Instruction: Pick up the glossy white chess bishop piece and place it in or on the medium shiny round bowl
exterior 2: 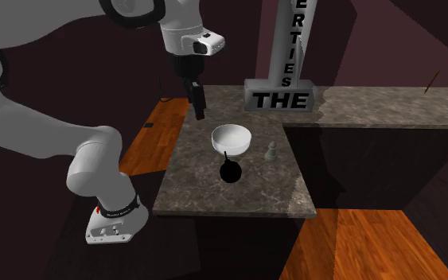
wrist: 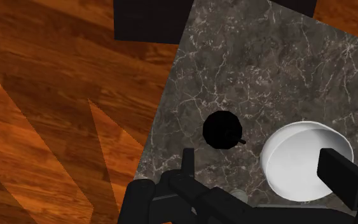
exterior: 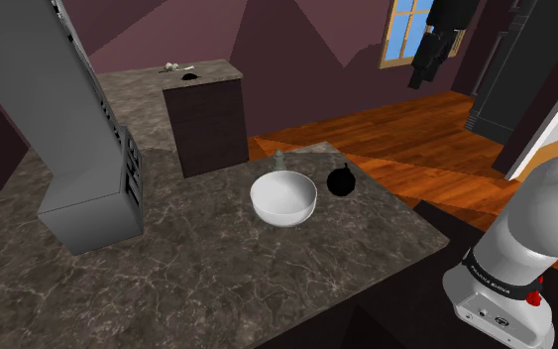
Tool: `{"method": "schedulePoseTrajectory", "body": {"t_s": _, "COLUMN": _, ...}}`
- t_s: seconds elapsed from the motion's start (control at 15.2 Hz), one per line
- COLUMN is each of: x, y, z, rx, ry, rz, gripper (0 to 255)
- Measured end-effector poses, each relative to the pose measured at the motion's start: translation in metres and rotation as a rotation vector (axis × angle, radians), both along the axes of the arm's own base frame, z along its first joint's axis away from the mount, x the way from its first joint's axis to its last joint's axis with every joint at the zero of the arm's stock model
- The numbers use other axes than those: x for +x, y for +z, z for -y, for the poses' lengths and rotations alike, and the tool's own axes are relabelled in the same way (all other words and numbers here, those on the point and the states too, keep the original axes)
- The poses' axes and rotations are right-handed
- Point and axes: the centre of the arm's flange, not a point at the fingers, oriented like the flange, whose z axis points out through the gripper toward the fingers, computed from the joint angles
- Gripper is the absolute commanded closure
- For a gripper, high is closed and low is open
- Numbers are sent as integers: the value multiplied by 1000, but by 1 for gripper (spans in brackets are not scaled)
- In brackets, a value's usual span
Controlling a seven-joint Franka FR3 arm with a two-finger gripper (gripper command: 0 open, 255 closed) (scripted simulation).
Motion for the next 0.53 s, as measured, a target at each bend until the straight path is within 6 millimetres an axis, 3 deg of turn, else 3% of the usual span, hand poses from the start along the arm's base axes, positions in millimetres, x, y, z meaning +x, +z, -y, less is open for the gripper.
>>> {"method": "schedulePoseTrajectory", "body": {"t_s": 0.2, "x": 10, "y": -9, "z": -9, "rx": -10, "ry": -20, "rz": 0, "gripper": 0}}
{"method": "schedulePoseTrajectory", "body": {"t_s": 0.53, "x": 51, "y": -40, "z": -48, "rx": -47, "ry": -98, "rz": -1, "gripper": 0}}
